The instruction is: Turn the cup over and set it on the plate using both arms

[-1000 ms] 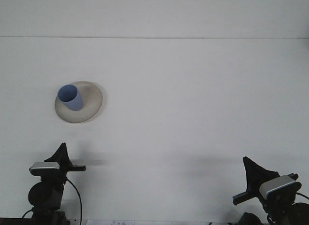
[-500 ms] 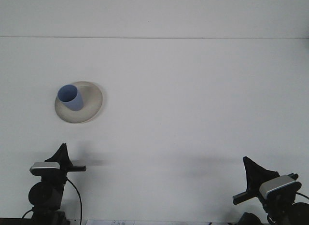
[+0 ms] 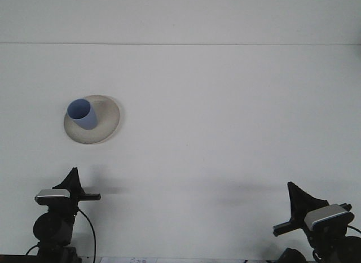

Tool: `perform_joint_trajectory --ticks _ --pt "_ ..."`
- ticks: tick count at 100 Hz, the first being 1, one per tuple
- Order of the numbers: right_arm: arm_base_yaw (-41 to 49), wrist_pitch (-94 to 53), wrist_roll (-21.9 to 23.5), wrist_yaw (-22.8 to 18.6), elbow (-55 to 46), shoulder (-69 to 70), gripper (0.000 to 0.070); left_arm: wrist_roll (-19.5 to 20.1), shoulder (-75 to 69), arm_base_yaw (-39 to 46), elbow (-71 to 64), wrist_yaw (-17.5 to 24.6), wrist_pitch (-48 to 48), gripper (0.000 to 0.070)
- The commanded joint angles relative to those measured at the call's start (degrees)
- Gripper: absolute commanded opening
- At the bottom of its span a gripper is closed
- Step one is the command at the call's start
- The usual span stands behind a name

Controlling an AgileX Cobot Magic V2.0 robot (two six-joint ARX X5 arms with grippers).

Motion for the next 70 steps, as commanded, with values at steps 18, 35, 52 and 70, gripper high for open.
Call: perform_joint_trajectory --ticks 18,35,52,70 --pt "-21.31 19.04 -6.91 -8.96 -12.63 -1.92 0.0007 0.11 -0.07 0.04 -1.11 -0.24 0.79 0.0015" --pt "-36.46 34.75 -7.61 -25.70 -26.99 -6.21 0.0007 0.11 -0.07 0.04 -1.11 -0.24 0.83 0.0015" --pt "-43.76 39.82 -4.94 -30.86 -36.72 -10.12 0.0006 0.11 -0.07 0.04 -1.11 -0.24 0.83 0.0015" --pt "-44.33 40.44 -5.42 -30.82 -41.31 -10.93 0.0006 0.11 -0.07 0.04 -1.11 -0.24 0.83 0.0015"
